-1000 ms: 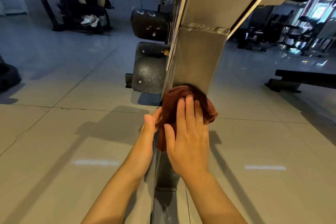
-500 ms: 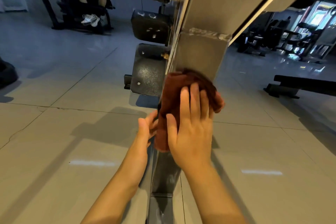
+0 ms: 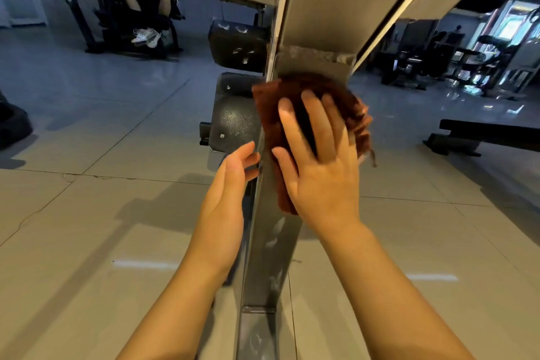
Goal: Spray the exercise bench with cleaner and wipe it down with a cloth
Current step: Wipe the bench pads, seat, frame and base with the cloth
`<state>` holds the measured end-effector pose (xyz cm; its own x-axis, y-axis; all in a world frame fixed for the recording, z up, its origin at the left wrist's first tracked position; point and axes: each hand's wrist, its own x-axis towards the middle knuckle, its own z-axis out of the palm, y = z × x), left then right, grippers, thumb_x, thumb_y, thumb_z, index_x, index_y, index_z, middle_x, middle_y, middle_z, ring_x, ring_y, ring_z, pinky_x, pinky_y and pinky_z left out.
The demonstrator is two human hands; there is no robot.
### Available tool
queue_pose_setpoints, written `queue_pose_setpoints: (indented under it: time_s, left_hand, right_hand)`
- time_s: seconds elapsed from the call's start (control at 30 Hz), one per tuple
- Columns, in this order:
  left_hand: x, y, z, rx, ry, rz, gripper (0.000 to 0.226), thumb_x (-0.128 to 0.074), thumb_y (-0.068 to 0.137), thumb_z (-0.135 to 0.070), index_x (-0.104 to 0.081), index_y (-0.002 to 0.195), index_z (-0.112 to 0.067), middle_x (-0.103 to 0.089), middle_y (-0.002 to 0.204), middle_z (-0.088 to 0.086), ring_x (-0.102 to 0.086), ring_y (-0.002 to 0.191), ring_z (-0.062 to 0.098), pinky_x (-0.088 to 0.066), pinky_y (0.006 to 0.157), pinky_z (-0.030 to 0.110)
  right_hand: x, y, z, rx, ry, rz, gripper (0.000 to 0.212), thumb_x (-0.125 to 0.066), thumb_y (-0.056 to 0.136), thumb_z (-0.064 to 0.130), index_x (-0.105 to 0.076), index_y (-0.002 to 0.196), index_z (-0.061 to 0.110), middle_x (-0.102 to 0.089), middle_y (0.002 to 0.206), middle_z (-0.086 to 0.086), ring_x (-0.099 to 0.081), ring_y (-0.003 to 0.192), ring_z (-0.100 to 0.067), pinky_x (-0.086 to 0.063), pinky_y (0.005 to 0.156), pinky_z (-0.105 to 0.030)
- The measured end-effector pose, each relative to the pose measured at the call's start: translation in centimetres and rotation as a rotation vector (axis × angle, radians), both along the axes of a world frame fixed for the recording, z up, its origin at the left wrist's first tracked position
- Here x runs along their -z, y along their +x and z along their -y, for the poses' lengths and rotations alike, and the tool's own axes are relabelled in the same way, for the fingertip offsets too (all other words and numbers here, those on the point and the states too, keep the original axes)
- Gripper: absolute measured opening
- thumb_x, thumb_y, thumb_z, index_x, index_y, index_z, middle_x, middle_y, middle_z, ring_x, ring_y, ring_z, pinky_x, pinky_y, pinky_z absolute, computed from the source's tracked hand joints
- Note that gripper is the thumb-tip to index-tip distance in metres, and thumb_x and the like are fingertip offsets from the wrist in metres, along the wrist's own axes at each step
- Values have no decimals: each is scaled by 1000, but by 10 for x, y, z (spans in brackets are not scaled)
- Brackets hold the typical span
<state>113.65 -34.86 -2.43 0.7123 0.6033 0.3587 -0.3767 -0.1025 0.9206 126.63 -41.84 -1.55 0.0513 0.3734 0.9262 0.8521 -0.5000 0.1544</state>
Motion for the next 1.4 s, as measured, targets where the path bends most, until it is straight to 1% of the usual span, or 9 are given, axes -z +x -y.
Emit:
queue_pose_setpoints:
  time_s: [0.17, 0.3, 0.43, 0.6, 0.77, 1.03, 1.13, 1.3, 1.4]
  left_hand:
    - [35, 1, -3, 16, -51, -84, 51, -24, 90, -49, -57, 122, -30, -66, 114, -20, -57, 109, -10, -43, 86, 3]
    - [46, 0, -1, 42, -81, -128, 46, -26, 88, -47, -49, 126, -34, -64, 110, -28, -56, 103, -17, -39, 75, -2]
    - [52, 0, -4, 58, -81, -104, 55, -26, 87, -47, -48, 134, -27, -60, 122, -22, -54, 110, -15, -39, 81, -1]
    - [52, -1, -9, 89, -81, -118, 52, -20, 89, -49, -44, 132, -31, -56, 123, -24, -52, 113, -16, -37, 81, -2]
    - [55, -3, -12, 131, -121, -124, 54, -20, 89, -56, -44, 133, -36, -58, 128, -23, -50, 120, -11, -38, 90, 1]
    - [60, -6, -12, 168, -168, -131, 62, -32, 78, -77, -49, 128, -46, -55, 132, -26, -45, 126, -11, -32, 106, 18]
    - [61, -4, -10, 148, -160, -125, 61, -35, 79, -76, -49, 129, -44, -55, 133, -26, -45, 125, -12, -34, 106, 15]
    - [63, -5, -12, 190, -146, -143, 63, -31, 76, -72, -43, 131, -44, -53, 131, -32, -44, 123, -16, -34, 91, -2]
    - [65, -5, -15, 205, -155, -149, 63, -30, 77, -69, -40, 134, -45, -51, 132, -34, -41, 125, -16, -33, 95, -1]
  right_hand:
    - [101, -4, 17, 56, -213, -45, 58, -62, 93, 26, -37, 144, 19, -33, 146, -7, -37, 128, -26, -33, 104, -42]
    - [165, -19, 42, 100, -490, -132, 72, -69, 87, 29, -33, 148, 19, -30, 150, -1, -39, 131, -21, -31, 106, -41]
    - [119, -26, 27, 12, -291, -179, 53, -47, 98, 31, -37, 148, 16, -30, 152, -2, -33, 139, -22, -32, 108, -41]
    - [23, -7, -10, 42, -17, -73, 57, -48, 99, 33, -32, 149, 13, -29, 154, -7, -19, 143, -27, -5, 120, -43]
    - [79, -5, -19, 145, -65, -95, 63, -36, 99, 43, -7, 151, 23, -4, 156, -1, -1, 146, -15, -12, 114, -47]
    - [150, -25, 4, 93, -231, -240, 55, -20, 105, 42, -11, 156, 21, -13, 161, 1, -12, 144, -17, -26, 110, -46]
    - [118, -28, 6, 27, -200, -202, 52, -21, 106, 40, -11, 155, 25, -7, 162, 8, -6, 148, -13, -11, 118, -40]
    - [22, 5, -30, 92, 153, -15, 47, -34, 102, 36, -31, 145, 16, -36, 148, -7, -26, 140, -28, -7, 119, -46]
    - [43, 2, -37, 162, 168, -36, 51, -23, 103, 39, -22, 149, 18, -24, 152, -6, -14, 143, -24, -3, 119, -42]
